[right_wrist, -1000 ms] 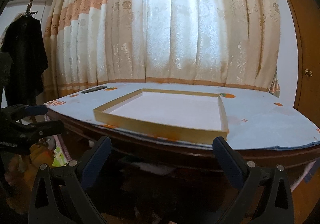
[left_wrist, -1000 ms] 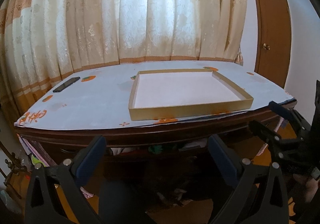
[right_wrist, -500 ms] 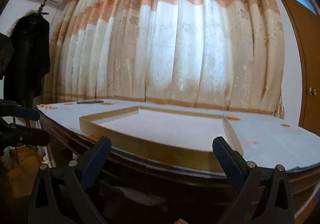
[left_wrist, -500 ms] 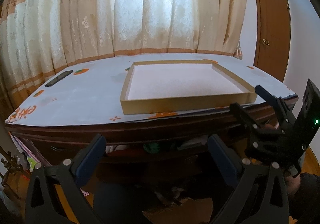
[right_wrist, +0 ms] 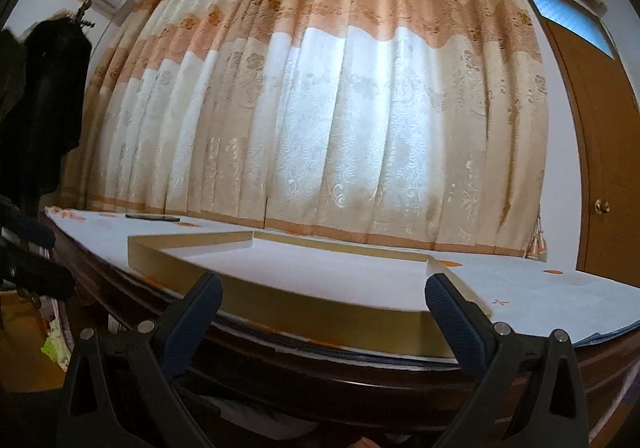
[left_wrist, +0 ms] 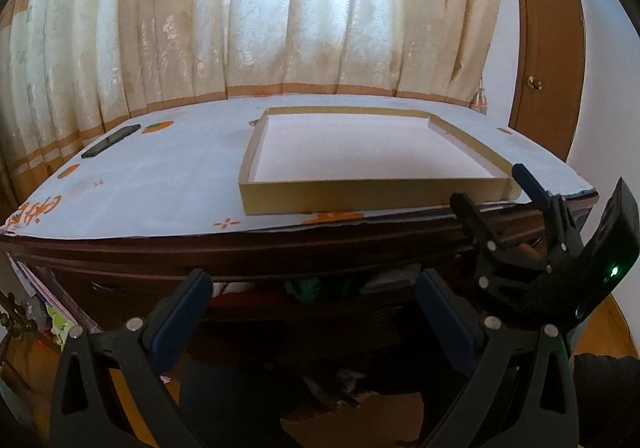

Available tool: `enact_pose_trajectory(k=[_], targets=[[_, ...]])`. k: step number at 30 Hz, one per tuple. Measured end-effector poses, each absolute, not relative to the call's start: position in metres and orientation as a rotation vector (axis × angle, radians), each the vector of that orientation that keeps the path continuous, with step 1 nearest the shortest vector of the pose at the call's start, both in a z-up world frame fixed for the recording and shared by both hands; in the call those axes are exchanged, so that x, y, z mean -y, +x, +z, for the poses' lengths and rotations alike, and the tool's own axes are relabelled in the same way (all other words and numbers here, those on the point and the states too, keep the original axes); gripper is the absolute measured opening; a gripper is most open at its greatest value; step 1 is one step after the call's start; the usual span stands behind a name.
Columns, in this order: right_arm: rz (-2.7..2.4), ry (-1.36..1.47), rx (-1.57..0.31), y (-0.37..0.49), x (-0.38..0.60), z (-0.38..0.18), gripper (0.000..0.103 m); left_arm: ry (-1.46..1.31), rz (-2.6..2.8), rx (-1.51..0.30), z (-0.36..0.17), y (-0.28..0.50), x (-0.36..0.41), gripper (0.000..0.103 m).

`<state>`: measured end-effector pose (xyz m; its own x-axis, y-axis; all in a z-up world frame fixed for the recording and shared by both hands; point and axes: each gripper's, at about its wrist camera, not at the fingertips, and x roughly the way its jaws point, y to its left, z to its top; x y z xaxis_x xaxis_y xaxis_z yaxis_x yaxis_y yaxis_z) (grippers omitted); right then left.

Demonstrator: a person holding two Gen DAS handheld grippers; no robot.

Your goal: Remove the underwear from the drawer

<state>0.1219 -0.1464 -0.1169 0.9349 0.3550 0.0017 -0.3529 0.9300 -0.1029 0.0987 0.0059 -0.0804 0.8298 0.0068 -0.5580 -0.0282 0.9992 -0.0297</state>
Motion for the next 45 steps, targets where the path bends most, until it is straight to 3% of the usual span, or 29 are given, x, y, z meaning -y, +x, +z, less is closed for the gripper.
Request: enact_pose_trajectory(k=[28,45], targets=[[0.353,-0.226,0.041,0.13,0.13,-0.141,0.102,-0.097,0.02,-0.624,-0.09,0.101,-0.015,0.103],[0.384,-0.23,-0.046,0.123,0.137,-0.142,0.102,-0.111,0.015,-0.619,-0.084,0.09,-0.012,0.103]])
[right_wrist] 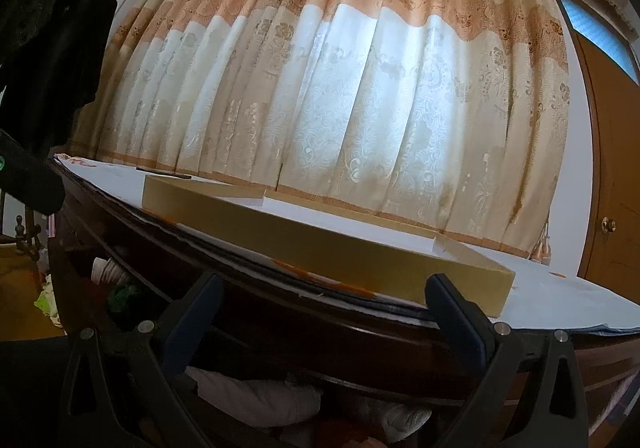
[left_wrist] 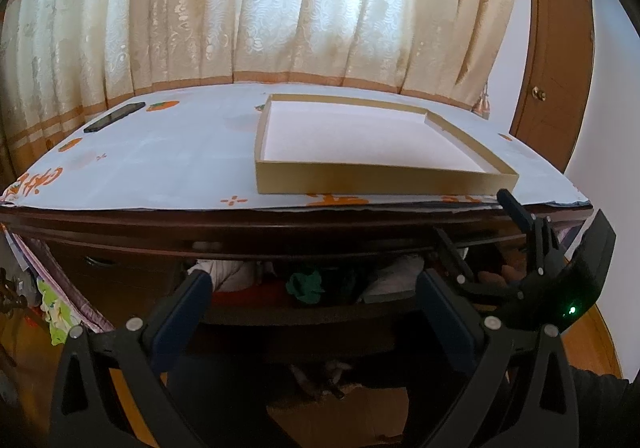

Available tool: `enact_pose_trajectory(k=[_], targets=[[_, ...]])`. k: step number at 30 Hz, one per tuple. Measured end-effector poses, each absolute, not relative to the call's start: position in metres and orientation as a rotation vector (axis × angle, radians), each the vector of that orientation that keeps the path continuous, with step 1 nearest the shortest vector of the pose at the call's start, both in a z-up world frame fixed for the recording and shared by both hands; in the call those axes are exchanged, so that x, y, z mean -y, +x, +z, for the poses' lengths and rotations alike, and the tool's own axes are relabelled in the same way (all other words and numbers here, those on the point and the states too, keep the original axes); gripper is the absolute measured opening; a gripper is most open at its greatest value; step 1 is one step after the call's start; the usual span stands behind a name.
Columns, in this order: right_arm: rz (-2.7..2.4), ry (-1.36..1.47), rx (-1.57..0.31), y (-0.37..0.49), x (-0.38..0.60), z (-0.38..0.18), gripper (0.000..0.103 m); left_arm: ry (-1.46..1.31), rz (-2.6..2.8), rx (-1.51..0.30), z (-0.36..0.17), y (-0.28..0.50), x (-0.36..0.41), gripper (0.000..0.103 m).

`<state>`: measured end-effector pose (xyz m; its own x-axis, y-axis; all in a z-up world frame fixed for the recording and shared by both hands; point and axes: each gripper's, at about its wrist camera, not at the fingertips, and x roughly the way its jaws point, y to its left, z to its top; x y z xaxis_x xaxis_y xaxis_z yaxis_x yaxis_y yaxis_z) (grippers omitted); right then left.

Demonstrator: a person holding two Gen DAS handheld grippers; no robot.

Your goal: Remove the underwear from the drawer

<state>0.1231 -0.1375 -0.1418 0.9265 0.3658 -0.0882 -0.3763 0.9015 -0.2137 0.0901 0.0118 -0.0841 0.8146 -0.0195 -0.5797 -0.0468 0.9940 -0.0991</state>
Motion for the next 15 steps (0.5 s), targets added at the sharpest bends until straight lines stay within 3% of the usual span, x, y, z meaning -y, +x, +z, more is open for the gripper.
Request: enact_pose_trajectory(k=[15], targets=[[0.388,-0.234,-0.092,0.1129,0.142,-0.1417,0.102,-0.108,0.021,-0.615,-0.084,0.0842,-0.0114,0.103]])
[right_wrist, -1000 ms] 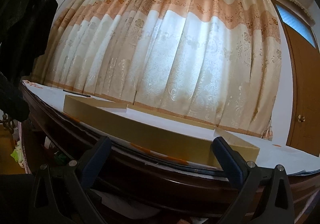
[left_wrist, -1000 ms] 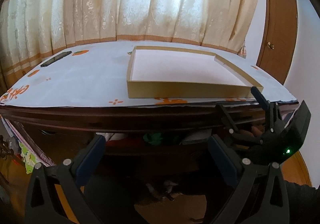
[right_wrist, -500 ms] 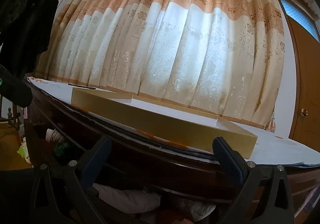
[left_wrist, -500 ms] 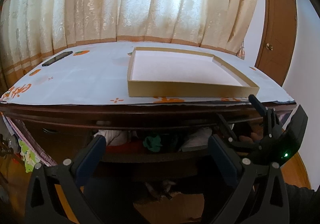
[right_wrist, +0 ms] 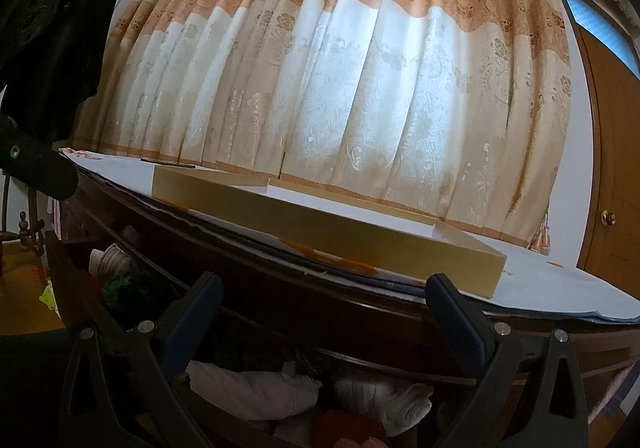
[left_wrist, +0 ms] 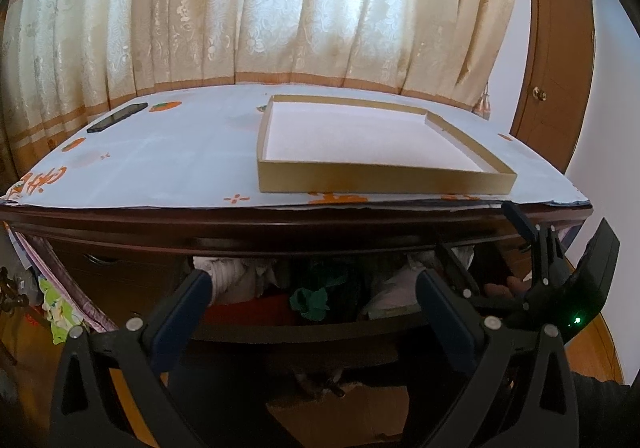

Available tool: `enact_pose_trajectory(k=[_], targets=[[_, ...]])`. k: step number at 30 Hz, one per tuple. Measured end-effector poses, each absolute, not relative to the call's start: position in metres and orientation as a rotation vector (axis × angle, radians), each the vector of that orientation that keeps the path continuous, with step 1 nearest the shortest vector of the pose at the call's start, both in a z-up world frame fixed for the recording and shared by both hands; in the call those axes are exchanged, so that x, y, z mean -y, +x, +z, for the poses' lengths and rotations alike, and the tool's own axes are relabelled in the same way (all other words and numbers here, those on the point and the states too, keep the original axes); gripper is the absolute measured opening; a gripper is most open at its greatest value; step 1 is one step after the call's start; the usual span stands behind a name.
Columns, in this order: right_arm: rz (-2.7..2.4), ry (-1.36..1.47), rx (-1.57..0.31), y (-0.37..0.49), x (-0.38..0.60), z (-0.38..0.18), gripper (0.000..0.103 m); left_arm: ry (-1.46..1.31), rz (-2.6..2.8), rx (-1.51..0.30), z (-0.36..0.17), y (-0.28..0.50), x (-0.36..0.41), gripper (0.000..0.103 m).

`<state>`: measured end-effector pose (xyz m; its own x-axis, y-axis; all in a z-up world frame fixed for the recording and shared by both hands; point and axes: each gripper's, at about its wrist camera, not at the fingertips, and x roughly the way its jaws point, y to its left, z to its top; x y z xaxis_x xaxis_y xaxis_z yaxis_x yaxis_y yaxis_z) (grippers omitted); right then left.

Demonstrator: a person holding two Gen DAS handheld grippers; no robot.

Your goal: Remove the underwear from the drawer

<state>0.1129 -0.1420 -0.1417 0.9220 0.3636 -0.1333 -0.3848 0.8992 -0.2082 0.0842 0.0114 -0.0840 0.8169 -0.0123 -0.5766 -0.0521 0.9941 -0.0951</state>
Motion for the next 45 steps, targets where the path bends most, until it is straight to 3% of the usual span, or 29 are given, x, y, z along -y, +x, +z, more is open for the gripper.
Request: enact_pose_trajectory(k=[45], targets=[[0.444,-0.266,-0.239,0.077,0.149,-0.139,0.102,-0.122,0.028,-0.597,-0.075,0.069,-0.021,0.103]])
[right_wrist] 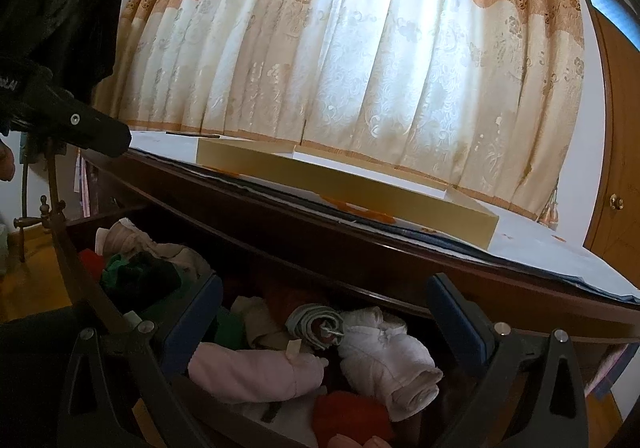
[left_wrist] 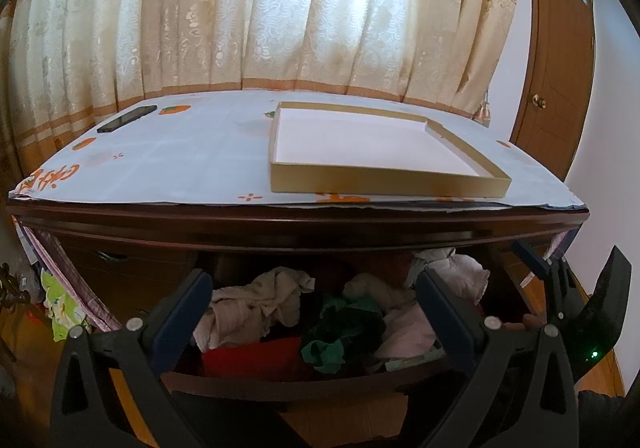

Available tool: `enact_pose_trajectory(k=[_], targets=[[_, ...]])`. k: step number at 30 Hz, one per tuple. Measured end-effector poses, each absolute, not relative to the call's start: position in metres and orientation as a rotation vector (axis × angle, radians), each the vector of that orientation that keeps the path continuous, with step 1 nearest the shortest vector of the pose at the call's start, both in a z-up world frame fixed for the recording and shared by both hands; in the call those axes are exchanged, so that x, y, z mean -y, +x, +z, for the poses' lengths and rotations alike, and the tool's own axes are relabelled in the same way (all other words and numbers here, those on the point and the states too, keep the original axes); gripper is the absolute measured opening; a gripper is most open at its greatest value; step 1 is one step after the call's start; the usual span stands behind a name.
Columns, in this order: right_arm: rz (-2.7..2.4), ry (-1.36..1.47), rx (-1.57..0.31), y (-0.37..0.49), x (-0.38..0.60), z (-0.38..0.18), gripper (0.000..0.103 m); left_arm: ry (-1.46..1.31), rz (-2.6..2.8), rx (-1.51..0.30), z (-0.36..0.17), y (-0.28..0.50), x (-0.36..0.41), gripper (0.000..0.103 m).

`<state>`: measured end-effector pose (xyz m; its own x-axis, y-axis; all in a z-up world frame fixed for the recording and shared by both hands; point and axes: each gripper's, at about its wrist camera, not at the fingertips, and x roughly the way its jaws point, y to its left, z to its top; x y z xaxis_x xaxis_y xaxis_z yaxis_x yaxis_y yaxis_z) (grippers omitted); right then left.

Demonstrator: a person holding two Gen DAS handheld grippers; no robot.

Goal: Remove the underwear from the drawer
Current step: 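Lower both tools toward the clothes inside the open drawer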

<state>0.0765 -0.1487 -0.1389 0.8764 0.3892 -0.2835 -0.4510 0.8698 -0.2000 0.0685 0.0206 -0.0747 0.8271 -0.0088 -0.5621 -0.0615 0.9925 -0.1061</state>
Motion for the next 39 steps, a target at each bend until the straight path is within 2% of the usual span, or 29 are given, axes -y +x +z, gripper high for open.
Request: enact_pose_trajectory(k=[39], targets=[[0.48,-0.275,-0.328,0.065,0.153,-0.136,0.102,-0.137,0.058,-0.601,-0.078,0.057,-0.04,0.103]])
